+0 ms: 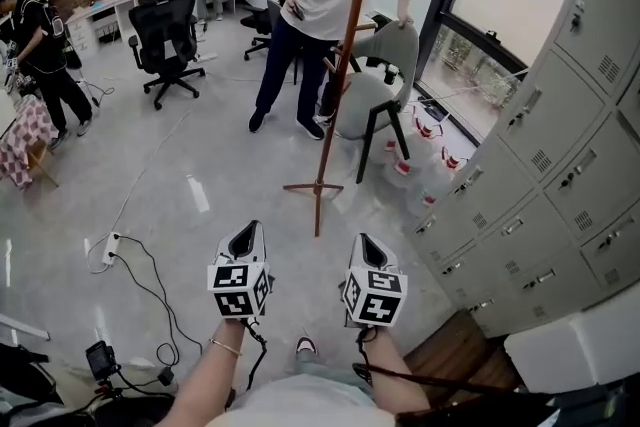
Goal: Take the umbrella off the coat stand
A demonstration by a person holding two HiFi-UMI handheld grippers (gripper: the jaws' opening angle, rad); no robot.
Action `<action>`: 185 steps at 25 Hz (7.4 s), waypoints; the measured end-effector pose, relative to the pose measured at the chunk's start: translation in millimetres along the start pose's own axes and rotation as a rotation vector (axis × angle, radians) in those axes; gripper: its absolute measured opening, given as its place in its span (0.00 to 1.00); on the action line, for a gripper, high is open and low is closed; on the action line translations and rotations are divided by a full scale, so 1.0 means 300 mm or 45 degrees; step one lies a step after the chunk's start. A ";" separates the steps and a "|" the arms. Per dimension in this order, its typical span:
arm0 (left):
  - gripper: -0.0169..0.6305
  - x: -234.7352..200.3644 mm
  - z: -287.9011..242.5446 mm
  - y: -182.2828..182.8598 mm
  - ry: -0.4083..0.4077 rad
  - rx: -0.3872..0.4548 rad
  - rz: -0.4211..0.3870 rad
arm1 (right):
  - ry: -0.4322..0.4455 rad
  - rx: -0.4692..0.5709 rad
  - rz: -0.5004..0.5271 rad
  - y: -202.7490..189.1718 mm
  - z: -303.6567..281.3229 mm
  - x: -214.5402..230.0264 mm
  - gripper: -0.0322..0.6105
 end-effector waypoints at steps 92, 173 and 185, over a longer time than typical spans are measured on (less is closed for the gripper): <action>0.03 -0.257 -1.624 0.341 -0.065 -0.136 -0.016 | -0.188 -0.101 0.008 0.522 -1.466 0.422 0.06; 0.03 -0.726 -1.670 -0.196 0.387 -0.466 0.161 | -0.358 -0.211 -0.059 0.254 -2.195 0.568 0.48; 0.03 -0.755 -1.709 -0.218 0.397 -0.484 0.168 | -0.465 -0.187 -0.038 0.262 -2.248 0.612 0.48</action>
Point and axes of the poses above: the fingertips, and each gripper's own axes: z backward along the fingers, x to its right, y out of its top, the point moved 3 cm from there along z, backward along the fingers, and after that the axes turned 9 degrees about y, right-handed, at the moved point
